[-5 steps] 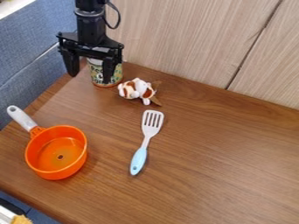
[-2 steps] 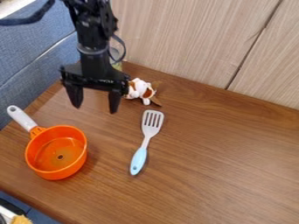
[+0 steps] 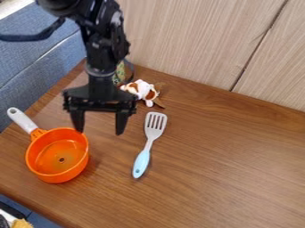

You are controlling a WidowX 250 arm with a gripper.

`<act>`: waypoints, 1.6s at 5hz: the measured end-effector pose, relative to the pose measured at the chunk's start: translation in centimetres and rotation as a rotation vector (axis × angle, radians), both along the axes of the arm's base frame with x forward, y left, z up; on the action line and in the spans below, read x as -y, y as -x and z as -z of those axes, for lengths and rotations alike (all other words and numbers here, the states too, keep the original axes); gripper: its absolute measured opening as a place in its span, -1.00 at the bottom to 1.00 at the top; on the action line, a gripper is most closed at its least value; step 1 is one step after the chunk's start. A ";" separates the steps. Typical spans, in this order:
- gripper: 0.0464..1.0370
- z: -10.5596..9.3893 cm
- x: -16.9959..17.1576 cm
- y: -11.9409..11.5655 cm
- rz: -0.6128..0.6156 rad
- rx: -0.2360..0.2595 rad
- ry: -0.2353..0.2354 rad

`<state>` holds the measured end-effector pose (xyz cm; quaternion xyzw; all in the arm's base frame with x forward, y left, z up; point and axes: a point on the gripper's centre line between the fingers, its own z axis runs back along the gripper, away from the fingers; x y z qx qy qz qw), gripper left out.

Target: Took the orange pan to the right side of the spatula

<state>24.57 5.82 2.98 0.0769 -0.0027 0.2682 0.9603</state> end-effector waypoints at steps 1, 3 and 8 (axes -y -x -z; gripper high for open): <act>0.93 0.7 -0.8 1.5 -0.024 -0.039 -0.017; 0.85 2.4 -1.5 2.5 -0.063 -0.065 -0.014; -0.94 2.2 -1.7 1.4 0.060 -0.005 -0.010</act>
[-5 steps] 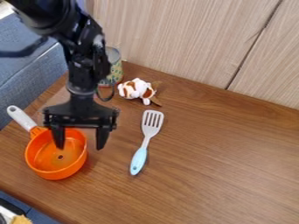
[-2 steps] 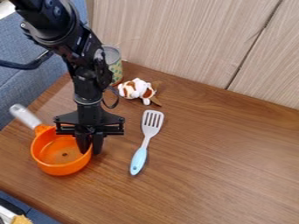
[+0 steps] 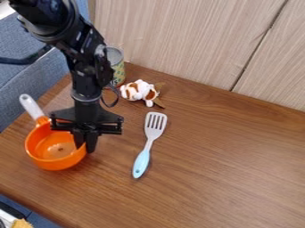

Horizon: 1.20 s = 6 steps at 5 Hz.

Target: Took the orange pan to the right side of the spatula

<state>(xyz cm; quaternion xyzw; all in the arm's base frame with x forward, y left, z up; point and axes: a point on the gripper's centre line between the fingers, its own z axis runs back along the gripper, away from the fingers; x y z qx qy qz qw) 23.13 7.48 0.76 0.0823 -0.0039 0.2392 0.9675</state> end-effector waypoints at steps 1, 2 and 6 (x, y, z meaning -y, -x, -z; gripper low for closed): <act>-0.94 -1.0 0.7 -0.8 0.082 0.003 0.008; -0.94 -1.9 1.8 -2.4 0.169 0.023 0.009; -0.95 -2.6 16.5 -14.1 0.646 0.121 0.017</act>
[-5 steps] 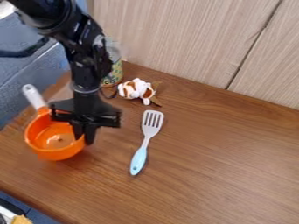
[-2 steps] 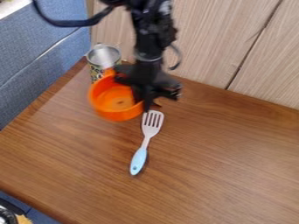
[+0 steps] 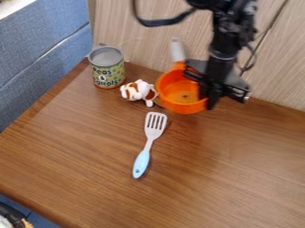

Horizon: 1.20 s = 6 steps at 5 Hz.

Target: Took the orange pan to the right side of the spatula

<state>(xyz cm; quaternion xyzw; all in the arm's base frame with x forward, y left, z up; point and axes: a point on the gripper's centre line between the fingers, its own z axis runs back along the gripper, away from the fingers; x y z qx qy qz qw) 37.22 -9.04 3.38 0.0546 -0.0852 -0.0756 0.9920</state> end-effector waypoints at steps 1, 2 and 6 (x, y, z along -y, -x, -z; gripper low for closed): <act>-0.95 1.7 2.0 -1.2 0.030 -0.021 -0.002; -0.95 3.8 2.7 -0.7 0.050 -0.073 -0.021; 0.02 4.5 2.9 1.9 0.044 -0.106 0.003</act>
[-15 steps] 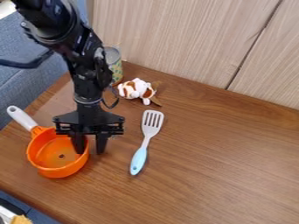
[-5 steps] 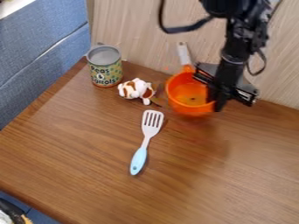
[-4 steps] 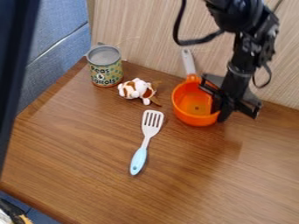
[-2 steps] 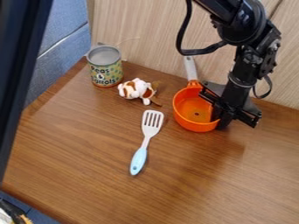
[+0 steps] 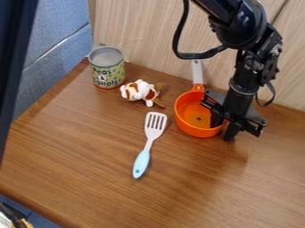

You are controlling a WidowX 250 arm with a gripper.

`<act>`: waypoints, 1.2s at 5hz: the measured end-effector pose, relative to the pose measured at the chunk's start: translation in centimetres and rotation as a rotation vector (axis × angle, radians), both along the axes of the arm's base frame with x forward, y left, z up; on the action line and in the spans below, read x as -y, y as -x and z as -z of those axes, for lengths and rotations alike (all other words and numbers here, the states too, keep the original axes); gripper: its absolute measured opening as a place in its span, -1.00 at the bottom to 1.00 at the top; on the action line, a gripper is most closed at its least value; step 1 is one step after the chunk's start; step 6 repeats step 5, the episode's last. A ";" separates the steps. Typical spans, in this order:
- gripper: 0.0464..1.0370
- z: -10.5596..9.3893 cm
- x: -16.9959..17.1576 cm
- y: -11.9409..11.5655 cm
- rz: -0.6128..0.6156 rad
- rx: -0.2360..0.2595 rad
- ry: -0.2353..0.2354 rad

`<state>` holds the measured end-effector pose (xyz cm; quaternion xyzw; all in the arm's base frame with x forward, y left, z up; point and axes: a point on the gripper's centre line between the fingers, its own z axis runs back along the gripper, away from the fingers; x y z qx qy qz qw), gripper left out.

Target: Took the orange pan to the right side of the spatula

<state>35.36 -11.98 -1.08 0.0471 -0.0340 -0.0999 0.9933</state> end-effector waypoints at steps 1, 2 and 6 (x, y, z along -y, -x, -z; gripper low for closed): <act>0.59 -0.7 -0.2 0.3 -0.009 0.010 0.009; 0.94 -2.5 -0.6 0.2 -0.019 0.041 0.033; 0.92 -8.0 -2.5 -0.2 -0.053 0.153 0.071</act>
